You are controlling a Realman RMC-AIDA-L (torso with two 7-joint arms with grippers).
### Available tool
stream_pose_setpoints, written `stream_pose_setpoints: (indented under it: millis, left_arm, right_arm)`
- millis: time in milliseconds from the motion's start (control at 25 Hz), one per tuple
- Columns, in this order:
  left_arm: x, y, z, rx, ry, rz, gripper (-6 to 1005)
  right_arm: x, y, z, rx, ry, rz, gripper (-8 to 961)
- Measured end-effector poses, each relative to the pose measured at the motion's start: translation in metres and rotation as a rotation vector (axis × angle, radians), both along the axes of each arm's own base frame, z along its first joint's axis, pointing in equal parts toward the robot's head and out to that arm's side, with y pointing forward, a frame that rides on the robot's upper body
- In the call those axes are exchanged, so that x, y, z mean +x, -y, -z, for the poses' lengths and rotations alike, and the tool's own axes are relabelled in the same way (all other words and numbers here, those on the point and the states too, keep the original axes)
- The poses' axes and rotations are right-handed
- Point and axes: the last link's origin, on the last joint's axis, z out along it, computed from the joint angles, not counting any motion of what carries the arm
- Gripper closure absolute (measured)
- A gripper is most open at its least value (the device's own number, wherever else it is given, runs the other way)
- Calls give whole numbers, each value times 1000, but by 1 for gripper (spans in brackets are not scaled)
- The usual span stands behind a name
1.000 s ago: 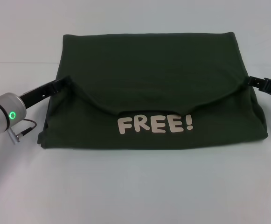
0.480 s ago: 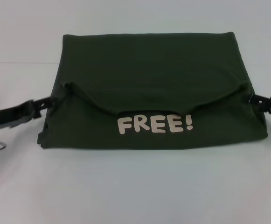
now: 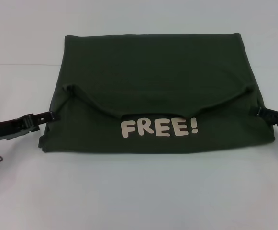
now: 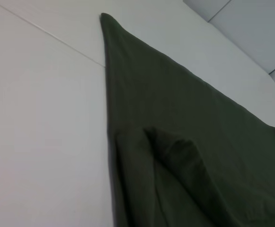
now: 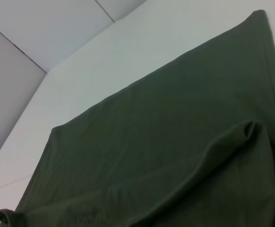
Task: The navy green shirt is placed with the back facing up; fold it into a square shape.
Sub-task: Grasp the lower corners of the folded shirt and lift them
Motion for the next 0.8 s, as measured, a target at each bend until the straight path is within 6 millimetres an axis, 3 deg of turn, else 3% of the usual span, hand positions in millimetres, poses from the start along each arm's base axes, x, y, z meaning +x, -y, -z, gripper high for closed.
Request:
stream_pose_setpoints:
  millis: [800]
  left_arm:
    - [9, -4, 20, -61, -18, 26, 99]
  right_arm:
    - [-1, 2, 5, -8, -3, -4, 22]
